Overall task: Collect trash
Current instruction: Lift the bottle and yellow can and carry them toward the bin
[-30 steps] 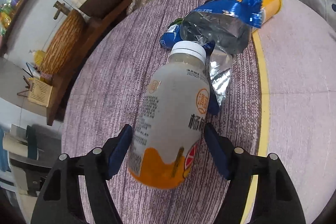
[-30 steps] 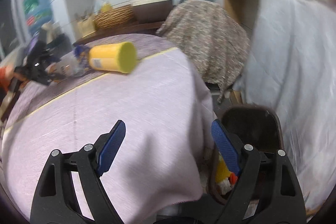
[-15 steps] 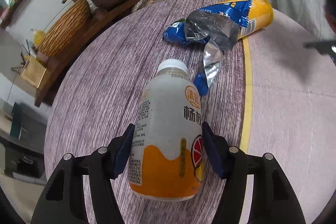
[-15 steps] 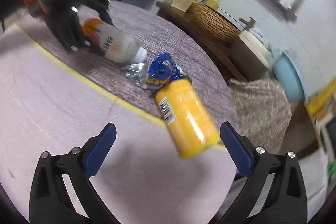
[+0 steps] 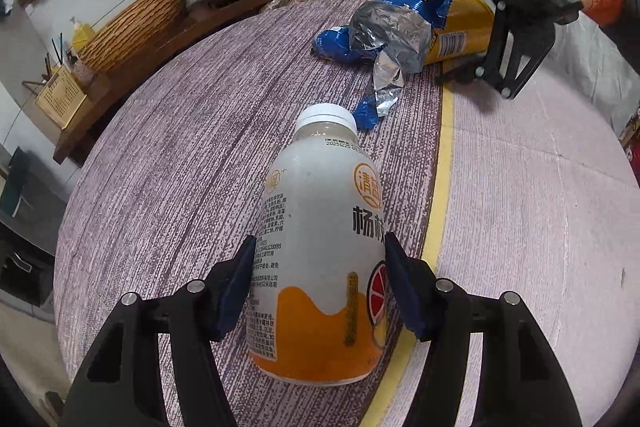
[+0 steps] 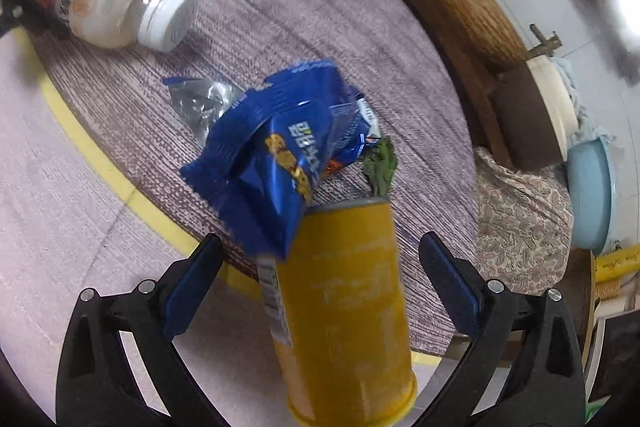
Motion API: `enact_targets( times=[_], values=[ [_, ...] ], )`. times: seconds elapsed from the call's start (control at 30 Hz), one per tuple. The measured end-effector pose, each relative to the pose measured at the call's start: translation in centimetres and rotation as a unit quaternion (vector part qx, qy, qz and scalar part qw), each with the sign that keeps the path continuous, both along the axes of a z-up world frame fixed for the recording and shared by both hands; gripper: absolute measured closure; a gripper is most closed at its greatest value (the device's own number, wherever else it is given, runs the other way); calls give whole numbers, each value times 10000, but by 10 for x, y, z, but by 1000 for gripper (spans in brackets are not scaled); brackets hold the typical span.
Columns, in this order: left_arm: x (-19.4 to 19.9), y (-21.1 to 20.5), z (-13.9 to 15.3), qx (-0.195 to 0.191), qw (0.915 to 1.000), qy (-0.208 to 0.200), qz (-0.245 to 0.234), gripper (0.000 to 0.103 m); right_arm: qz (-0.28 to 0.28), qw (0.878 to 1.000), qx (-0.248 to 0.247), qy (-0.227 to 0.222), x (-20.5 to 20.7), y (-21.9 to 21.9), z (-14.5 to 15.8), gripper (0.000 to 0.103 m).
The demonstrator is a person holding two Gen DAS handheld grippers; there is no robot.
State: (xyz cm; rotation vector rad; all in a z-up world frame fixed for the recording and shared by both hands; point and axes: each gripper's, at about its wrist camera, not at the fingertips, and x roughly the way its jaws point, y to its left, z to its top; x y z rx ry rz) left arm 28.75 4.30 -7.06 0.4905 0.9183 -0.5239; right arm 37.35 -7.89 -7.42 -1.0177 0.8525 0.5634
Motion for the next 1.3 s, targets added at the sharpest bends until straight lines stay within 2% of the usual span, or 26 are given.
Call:
enact_targets(
  times=[0.03, 0.13, 0.43, 0.57, 0.7, 0.9, 1.0, 1.07, 1.23, 1.3],
  values=[
    [0, 0, 0, -24, 10000, -1, 3, 41, 16, 9998, 174, 40, 1, -1, 2, 20],
    [0, -1, -2, -66, 10000, -16, -6, 42, -179, 9981, 477, 339, 7, -4, 2, 28],
    [-6, -3, -2, -269, 9996, -36, 44, 42, -499, 9964, 612, 296, -16, -13, 6, 28],
    [-23, -4, -3, -370, 9992, -117, 92, 42, -746, 9910, 1027, 432, -34, -33, 12, 29],
    [-44, -5, 0, -617, 9978, -169, 178, 42, -1019, 9793, 1653, 571, -60, -60, 21, 29],
    [-68, -12, 6, -1089, 9934, -206, 298, 42, -1357, 9498, 2689, 848, -96, -99, 34, 29],
    [-80, -23, 11, -1197, 9919, -339, 265, 42, -1401, 9386, 3013, 930, -117, -109, 36, 29],
    [-86, -29, 16, -1326, 9902, -375, 217, 42, -1419, 9366, 3093, 841, -129, -113, 37, 29],
    [-99, -42, 31, -1696, 9836, -571, 241, 42, -1562, 9122, 3735, 632, -154, -130, 49, 31],
    [-101, -47, 35, -1868, 9804, -589, 227, 42, -1559, 9088, 3835, 525, -161, -133, 52, 31]
  ],
)
